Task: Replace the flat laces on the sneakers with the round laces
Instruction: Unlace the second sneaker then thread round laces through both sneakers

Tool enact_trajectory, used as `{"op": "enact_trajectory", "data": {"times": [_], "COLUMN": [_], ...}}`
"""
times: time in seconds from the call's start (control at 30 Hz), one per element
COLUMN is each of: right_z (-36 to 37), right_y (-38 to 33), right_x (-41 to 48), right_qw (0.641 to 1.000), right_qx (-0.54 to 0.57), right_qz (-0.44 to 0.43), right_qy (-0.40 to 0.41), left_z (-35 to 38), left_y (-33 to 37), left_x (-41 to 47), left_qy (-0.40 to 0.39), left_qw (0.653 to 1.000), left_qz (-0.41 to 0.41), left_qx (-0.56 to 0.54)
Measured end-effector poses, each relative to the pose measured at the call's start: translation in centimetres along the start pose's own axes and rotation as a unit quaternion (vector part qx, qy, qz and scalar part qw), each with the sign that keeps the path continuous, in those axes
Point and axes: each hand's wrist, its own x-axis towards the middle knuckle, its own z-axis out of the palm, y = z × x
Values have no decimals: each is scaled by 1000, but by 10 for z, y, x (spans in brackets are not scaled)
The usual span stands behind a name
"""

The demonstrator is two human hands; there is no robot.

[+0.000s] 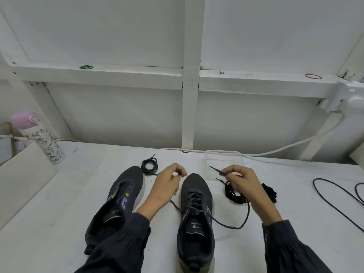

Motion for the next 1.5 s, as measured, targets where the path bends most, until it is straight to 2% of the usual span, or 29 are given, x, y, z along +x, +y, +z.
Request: {"op": "enact_trajectory", "data": {"times": [0.13,0.2,0.3,0.5,0.67,0.8,1.1,1.5], "right_z": [-4,-2,-1,1,5,8,12,19], "right_y": [-16,-14,-2,18,27,31,23,14], "right_x": [-34,-44,-52,-57,-59,-61,-63,-60], "right_qw": [990,982,971,969,969,973,978,957], "right_qx": [2,6,-21,-56,-25,-28,-85,-195], "right_qz": [-19,-28,-35,19,47,39,-28,-76], "right_qy": [-143,-188,-235,-241,-242,-225,-187,-200], "left_z": [0,2,9,20,21,21,25,25], "left_y": [10,10,9,10,8,4,-2,-1], "left_x": [-34,-44,-50,-50,-48,-52,-55,-57], "left_qy": [-101,-141,-158,-136,-144,-142,-128,-119], "left_qw": [995,989,975,968,973,978,985,986], "left_qz": [-1,8,27,27,-16,-41,-33,-15], "left_qx": [-6,45,155,211,180,148,115,117]}}
